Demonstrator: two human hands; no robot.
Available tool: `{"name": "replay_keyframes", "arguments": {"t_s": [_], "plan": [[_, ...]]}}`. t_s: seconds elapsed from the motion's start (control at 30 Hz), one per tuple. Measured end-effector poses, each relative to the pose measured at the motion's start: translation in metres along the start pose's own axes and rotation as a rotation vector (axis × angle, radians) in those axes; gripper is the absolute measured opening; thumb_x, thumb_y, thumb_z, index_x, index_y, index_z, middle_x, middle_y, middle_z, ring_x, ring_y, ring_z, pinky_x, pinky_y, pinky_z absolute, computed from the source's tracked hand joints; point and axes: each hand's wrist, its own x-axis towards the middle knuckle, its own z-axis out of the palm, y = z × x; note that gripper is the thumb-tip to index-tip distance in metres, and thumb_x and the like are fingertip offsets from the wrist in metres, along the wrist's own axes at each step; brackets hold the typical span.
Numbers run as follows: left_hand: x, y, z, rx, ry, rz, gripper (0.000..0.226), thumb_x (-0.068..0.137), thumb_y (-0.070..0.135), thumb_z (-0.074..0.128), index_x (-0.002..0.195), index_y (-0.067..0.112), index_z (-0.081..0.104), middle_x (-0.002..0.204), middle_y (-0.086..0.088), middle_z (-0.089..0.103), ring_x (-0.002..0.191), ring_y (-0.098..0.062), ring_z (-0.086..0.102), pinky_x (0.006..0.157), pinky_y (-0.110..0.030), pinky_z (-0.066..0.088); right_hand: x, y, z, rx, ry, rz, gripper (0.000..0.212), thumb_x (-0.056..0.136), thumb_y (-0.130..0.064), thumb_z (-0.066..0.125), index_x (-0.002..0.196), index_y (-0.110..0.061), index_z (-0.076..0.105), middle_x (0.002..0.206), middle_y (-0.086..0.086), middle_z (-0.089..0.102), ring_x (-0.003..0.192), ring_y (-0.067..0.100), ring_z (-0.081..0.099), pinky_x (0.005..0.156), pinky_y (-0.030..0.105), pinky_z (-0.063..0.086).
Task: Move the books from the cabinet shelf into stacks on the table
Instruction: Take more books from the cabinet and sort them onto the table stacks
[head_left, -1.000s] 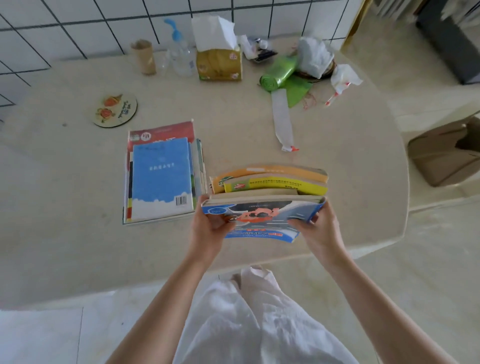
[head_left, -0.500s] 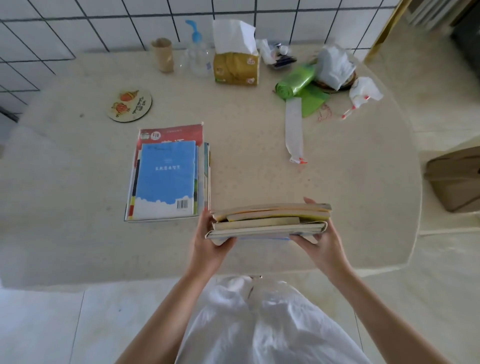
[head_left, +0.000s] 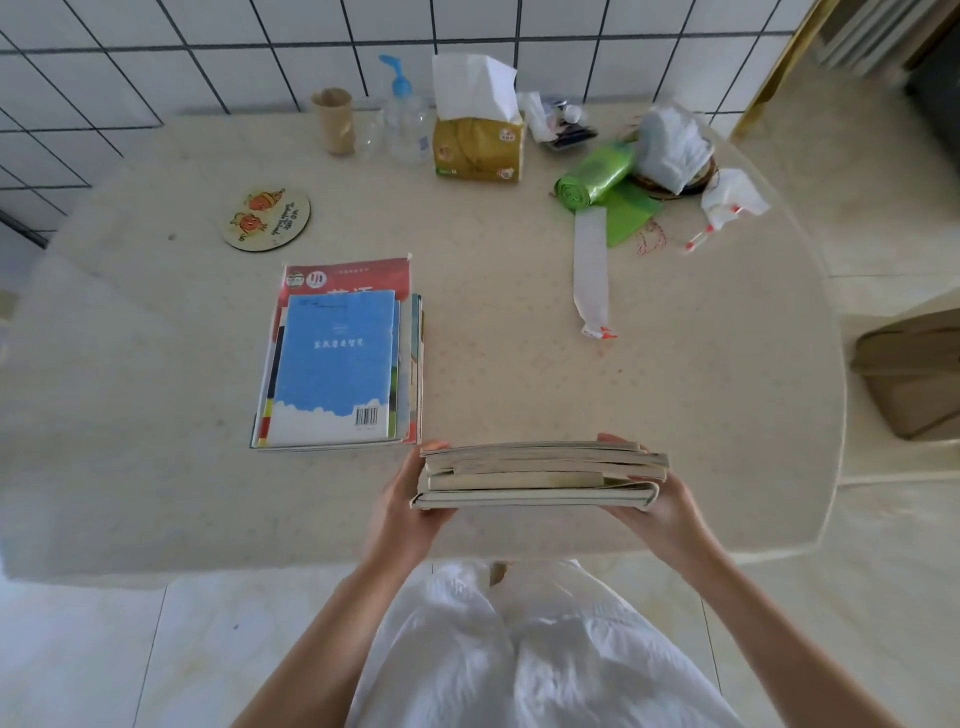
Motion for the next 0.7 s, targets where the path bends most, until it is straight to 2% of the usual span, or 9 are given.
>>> {"name": "replay_keyframes", "arguments": {"t_s": [0.07, 0.17, 0.27, 0.33, 0.4, 0.47, 0.53, 0.6, 0.7], "plan": [[-0.002, -0.001, 0.002, 0.032, 0.004, 0.029, 0.058, 0.076, 0.008, 0.08, 0.122, 0.031, 0.054, 0.095, 0.042, 0.06, 0.09, 0.023, 0.054, 0.073, 0.002, 0.039, 0.002, 0.005, -0.001, -0.041, -0.017, -0.014, 0.061, 0.076, -0.053, 0.07, 0.122, -0.013, 0.063, 0.123, -0.021, 0.063, 0.115, 0.006, 0.06, 0.097, 0.027, 0.048], [-0.001, 0.007, 0.002, 0.027, 0.043, 0.012, 0.053, 0.08, 0.009, 0.077, 0.126, 0.025, 0.057, 0.098, 0.049, 0.057, 0.097, 0.008, 0.059, 0.075, 0.003, 0.039, 0.006, 0.009, 0.001, -0.095, -0.041, -0.01, 0.043, 0.086, -0.039, 0.068, 0.118, -0.01, 0.065, 0.119, -0.007, 0.067, 0.112, 0.008, 0.063, 0.096, 0.029, 0.049], [0.002, 0.02, 0.001, -0.027, 0.087, 0.0, 0.078, 0.081, 0.01, 0.077, 0.122, 0.067, 0.043, 0.118, 0.031, 0.059, 0.11, 0.006, 0.055, 0.088, 0.001, 0.038, 0.01, 0.009, 0.004, -0.124, -0.06, 0.017, 0.036, 0.087, -0.03, 0.064, 0.12, -0.015, 0.063, 0.114, -0.014, 0.067, 0.108, -0.009, 0.059, 0.093, 0.014, 0.045], [0.007, 0.019, 0.001, 0.012, 0.076, 0.013, 0.086, 0.08, 0.012, 0.078, 0.115, 0.078, 0.035, 0.125, 0.014, 0.062, 0.116, 0.0, 0.055, 0.096, -0.007, 0.04, 0.013, 0.007, 0.004, -0.136, -0.06, 0.028, 0.031, 0.088, -0.024, 0.064, 0.119, -0.022, 0.061, 0.111, -0.021, 0.064, 0.103, -0.021, 0.054, 0.089, 0.007, 0.042], [0.01, 0.017, 0.001, 0.021, 0.048, -0.004, 0.068, 0.08, 0.02, 0.078, 0.12, 0.064, 0.046, 0.128, 0.004, 0.064, 0.12, -0.009, 0.057, 0.101, -0.023, 0.046, 0.019, 0.005, 0.001, -0.139, -0.058, 0.027, 0.03, 0.088, -0.019, 0.066, 0.118, -0.021, 0.06, 0.109, -0.021, 0.064, 0.099, -0.022, 0.054, 0.086, 0.003, 0.04], [0.014, 0.007, 0.0, 0.075, 0.01, -0.062, 0.048, 0.077, 0.045, 0.077, 0.122, 0.034, 0.063, 0.126, -0.001, 0.067, 0.119, -0.014, 0.06, 0.098, -0.033, 0.049, 0.024, 0.001, -0.004, -0.125, -0.062, 0.041, 0.028, 0.088, -0.012, 0.066, 0.114, -0.022, 0.06, 0.106, -0.025, 0.062, 0.097, -0.016, 0.056, 0.083, 0.0, 0.037], [0.02, 0.0, -0.001, 0.059, 0.008, -0.126, 0.049, 0.07, 0.059, 0.075, 0.099, 0.019, 0.075, 0.108, 0.003, 0.074, 0.107, -0.016, 0.067, 0.091, -0.039, 0.053, 0.032, -0.009, -0.011, -0.101, -0.076, 0.041, 0.035, 0.089, -0.009, 0.065, 0.111, -0.035, 0.055, 0.105, -0.029, 0.062, 0.098, -0.016, 0.056, 0.084, 0.001, 0.038], [0.025, 0.01, -0.006, 0.051, 0.028, -0.153, 0.02, 0.07, 0.039, 0.082, 0.081, 0.024, 0.074, 0.084, 0.013, 0.075, 0.086, -0.007, 0.07, 0.082, -0.035, 0.055, 0.041, -0.02, -0.016, -0.048, -0.109, 0.045, 0.042, 0.091, -0.011, 0.063, 0.115, -0.043, 0.051, 0.109, -0.031, 0.065, 0.106, -0.015, 0.055, 0.09, 0.008, 0.04], [0.032, 0.033, -0.019, 0.004, 0.036, -0.109, 0.034, 0.07, 0.024, 0.085, 0.095, 0.024, 0.062, 0.079, 0.016, 0.07, 0.079, 0.002, 0.065, 0.073, -0.016, 0.05, 0.054, -0.034, -0.019, 0.089, -0.155, 0.04, 0.041, 0.093, -0.007, 0.057, 0.126, -0.031, 0.052, 0.124, -0.016, 0.064, 0.118, 0.002, 0.056, 0.099, 0.019, 0.042]]}}
